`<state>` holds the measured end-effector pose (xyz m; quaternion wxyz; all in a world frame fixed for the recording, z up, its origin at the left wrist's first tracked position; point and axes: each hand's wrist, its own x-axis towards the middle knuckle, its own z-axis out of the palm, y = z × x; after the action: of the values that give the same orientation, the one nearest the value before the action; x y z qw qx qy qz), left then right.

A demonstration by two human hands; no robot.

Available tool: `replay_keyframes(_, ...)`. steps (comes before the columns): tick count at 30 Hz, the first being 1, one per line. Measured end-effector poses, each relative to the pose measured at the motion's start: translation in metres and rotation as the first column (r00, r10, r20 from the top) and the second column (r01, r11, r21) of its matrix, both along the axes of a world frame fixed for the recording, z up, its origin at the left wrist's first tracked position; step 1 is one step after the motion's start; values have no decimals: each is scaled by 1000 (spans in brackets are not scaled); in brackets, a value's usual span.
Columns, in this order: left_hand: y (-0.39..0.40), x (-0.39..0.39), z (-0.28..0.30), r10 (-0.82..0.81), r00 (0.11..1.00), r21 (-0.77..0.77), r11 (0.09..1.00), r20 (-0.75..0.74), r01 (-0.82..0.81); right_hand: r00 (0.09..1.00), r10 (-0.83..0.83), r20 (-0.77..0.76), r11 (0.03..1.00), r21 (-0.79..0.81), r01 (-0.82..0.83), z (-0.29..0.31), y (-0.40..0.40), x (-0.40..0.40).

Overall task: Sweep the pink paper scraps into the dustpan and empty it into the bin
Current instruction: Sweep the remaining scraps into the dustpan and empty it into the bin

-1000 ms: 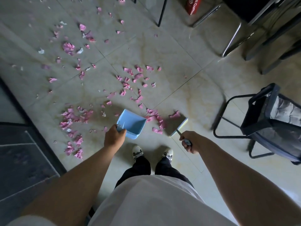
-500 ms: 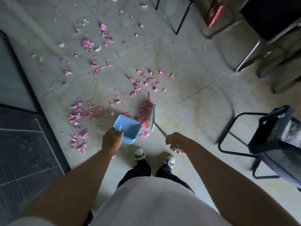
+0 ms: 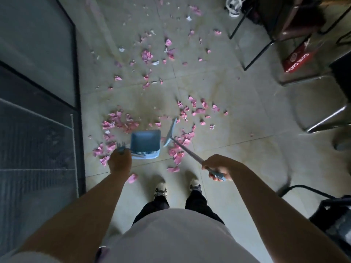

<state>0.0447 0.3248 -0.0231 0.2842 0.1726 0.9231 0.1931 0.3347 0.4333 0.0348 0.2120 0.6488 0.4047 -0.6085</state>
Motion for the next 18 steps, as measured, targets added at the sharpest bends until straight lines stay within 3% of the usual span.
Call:
replay_keyframes(4, -16, 4, 6, 275, 959, 53, 961, -65, -272, 946, 325, 5, 943, 77, -324, -16, 4, 0)
replay_keyframes(7, -23, 22, 30, 440, 892, 142, 894, -105, -425, 884, 467, -28, 880, 113, -461, -28, 2, -2)
replay_keyframes(11, -33, 33, 43, 524, 839, 196, 847, -148, -494, 762, 645, -64, 763, 110, -637, -34, -2, -5)
replay_keyframes(15, -54, 34, 52, 577, 795, 189, 816, -190, -547, 693, 715, -95, 700, 89, -709, -41, -14, -26)
replay_keyframes(18, -75, 36, 59, 574, 788, 145, 819, -222, -555, 572, 810, -129, 584, 83, -807, -44, -29, -50)
